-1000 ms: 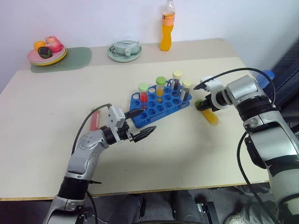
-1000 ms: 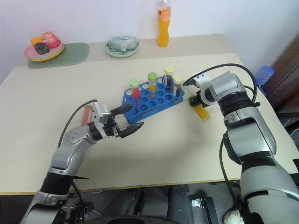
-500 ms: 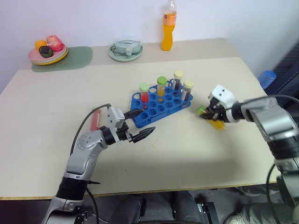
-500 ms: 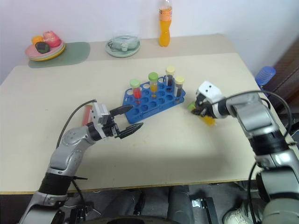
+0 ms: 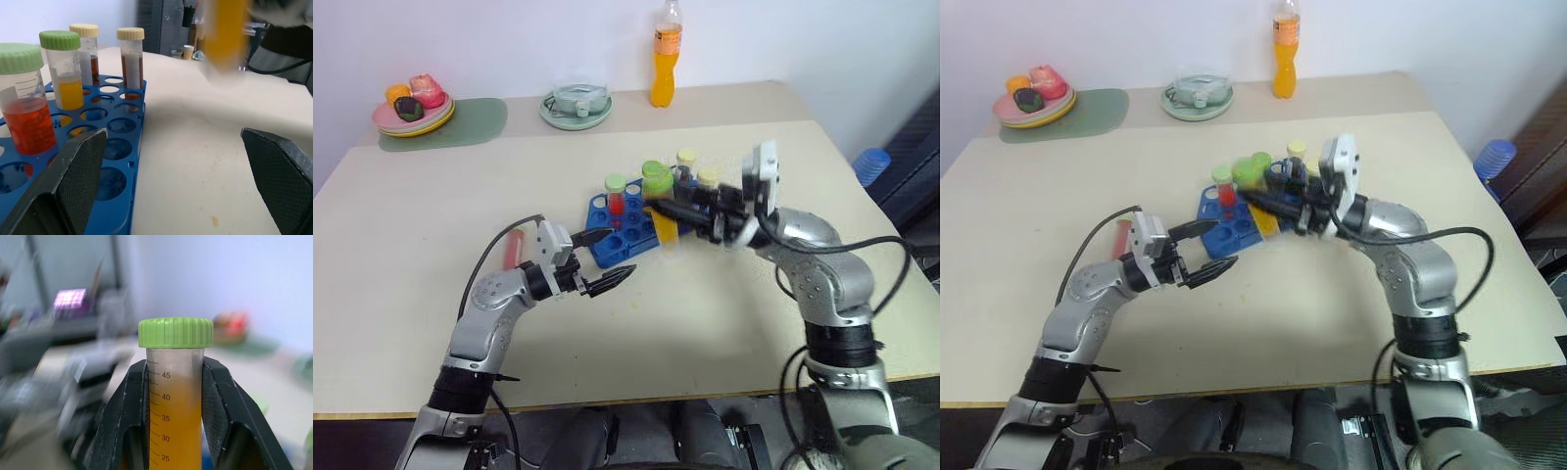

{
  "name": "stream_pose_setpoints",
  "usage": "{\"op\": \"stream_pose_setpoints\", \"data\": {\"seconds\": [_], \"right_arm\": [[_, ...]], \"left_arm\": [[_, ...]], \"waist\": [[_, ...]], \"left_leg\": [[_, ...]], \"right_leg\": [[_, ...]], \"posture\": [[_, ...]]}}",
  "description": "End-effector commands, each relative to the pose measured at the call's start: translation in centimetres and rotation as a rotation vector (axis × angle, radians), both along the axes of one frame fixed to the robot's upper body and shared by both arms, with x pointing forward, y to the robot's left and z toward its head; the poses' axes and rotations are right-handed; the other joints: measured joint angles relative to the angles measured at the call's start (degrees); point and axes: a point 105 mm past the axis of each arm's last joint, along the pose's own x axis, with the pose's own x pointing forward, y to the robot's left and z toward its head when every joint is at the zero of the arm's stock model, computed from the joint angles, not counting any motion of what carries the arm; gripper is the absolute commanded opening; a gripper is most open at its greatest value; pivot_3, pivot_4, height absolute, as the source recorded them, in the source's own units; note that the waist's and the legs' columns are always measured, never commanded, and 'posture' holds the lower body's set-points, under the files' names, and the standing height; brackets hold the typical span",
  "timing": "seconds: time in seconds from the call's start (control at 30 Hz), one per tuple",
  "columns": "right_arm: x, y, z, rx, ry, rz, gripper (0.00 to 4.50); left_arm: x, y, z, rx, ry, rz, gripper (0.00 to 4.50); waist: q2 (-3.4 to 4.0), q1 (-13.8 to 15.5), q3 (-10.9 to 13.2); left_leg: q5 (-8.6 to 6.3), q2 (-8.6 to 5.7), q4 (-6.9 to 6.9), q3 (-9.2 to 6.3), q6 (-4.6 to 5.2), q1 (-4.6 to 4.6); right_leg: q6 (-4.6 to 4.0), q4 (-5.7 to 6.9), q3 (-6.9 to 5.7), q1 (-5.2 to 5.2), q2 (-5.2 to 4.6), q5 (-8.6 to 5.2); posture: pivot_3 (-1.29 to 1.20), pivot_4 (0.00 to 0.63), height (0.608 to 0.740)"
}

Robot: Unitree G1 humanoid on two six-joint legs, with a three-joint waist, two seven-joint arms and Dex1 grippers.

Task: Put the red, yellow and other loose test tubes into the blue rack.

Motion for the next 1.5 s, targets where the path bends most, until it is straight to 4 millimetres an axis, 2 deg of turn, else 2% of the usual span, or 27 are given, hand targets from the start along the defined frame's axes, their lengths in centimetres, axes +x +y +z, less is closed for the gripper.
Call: {"op": "stream_pose_setpoints", "data": {"seconds": [0.03, 0.2, 0.5, 0.97, 1.5], "right_arm": [[1.1, 0.3, 1.6, 0.154, -0.085, -0.077, 0.90], [3.6, 1.3, -0.1, 0.176, -0.141, -0.212, 0.90], [6.2, 1.3, -3.9, 0.138, -0.134, -0.336, 0.90], [6.7, 0.1, -6.4, 0.109, -0.101, -0.378, 0.90], [7.3, -2.0, -7.8, 0.086, -0.074, -0.447, 0.90]], "left_arm": [[-0.2, 0.4, 0.9, -0.018, -0.030, 0.007, 4.50], [-0.3, 0.8, 1.0, -0.015, -0.031, 0.022, 4.50], [-0.8, 1.5, 1.0, -0.010, -0.032, 0.055, 4.50], [-1.0, 1.7, 1.1, -0.005, -0.028, 0.072, 4.50], [-0.9, 1.7, 1.1, -0.003, -0.028, 0.068, 4.50]], "waist": [[0.01, -0.20, 0.00], [0.03, -0.44, 0.00], [0.06, -1.72, 0.00], [0.09, -1.73, 0.02], [0.10, -1.56, 0.01]], "left_leg": [[0.00, 0.00, 0.00, 0.00, 0.00, 0.00], [0.00, 0.00, -0.02, 0.01, 0.00, 0.03], [0.01, 0.02, -0.06, 0.00, -0.01, 0.05], [0.01, 0.03, -0.09, 0.00, -0.02, 0.06], [0.01, 0.03, -0.08, 0.00, -0.02, 0.07]], "right_leg": [[0.00, 0.00, 0.00, -0.01, 0.01, 0.00], [0.00, 0.02, 0.00, -0.02, 0.03, 0.00], [-0.01, 0.05, 0.00, -0.04, 0.05, 0.00], [-0.01, 0.05, 0.01, -0.05, 0.07, 0.00], [-0.01, 0.05, 0.01, -0.03, 0.07, 0.00]], "posture": [[0.00, 0.150, 0.740], [0.00, 0.150, 0.740], [0.00, 0.150, 0.740], [0.00, 0.150, 0.740], [0.00, 0.150, 0.740]]}}
